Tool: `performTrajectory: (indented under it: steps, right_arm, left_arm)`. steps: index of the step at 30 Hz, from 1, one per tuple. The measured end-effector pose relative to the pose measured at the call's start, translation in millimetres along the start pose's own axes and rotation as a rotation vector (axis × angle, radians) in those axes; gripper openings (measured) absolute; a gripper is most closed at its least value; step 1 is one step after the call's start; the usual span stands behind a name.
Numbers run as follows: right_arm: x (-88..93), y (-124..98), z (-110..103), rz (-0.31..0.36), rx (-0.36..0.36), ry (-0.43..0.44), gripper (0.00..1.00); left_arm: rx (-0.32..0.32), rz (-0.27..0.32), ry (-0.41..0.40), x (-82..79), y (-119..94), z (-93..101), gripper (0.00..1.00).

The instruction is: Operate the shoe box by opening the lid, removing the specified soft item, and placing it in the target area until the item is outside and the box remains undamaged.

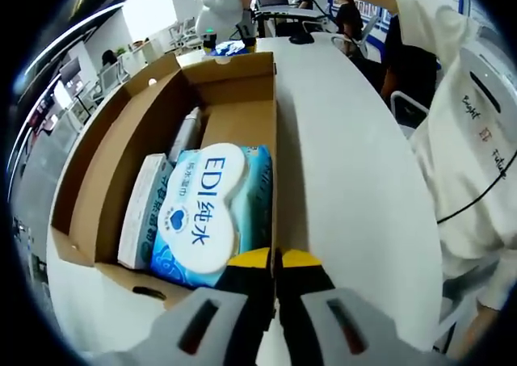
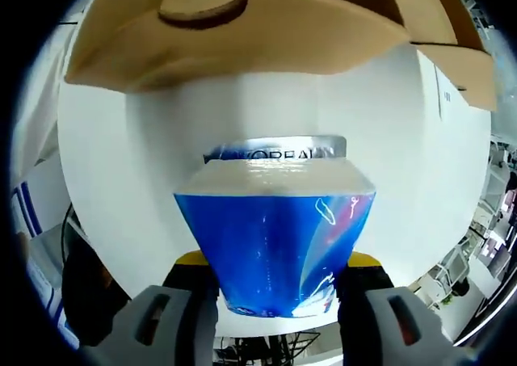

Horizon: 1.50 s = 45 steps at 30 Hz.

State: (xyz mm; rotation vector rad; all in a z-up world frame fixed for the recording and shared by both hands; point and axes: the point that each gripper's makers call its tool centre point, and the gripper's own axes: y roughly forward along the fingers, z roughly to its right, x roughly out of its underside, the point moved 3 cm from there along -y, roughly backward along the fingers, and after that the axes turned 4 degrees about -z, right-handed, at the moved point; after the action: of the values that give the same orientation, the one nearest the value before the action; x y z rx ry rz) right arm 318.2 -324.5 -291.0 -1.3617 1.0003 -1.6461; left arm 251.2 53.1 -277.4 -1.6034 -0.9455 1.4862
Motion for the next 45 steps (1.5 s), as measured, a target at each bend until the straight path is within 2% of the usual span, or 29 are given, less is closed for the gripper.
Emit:
performTrajectory:
  steps: [15, 21, 29, 33, 45]
  right_arm:
    - [-2.9, -2.0, -13.3, -0.018, -0.011, -0.046, 0.59]
    - [-2.2, 0.3, -12.0, -0.027, -0.032, -0.049, 0.59]
    - [-3.8, -1.1, -16.1, -0.023, -0.025, -0.061, 0.62]
    - [-2.9, -0.7, -13.1, -0.007, -0.016, -0.050, 0.64]
    - [-0.1, -3.5, -14.5, -0.015, 0.021, 0.005, 0.64]
  left_arm:
    - [0.004, 0.008, -0.006, -0.7, -0.2, -1.0, 0.01]
    - [0.005, 0.009, -0.006, -0.9, 0.3, -0.6, 0.01]
    - [0.005, 0.007, -0.005, -1.2, 1.0, -0.8, 0.01]
    - [0.005, 0.005, -0.003, -1.2, 1.3, -0.7, 0.01]
    - [0.007, 0.002, -0.007, -0.8, 2.0, -0.8, 0.01]
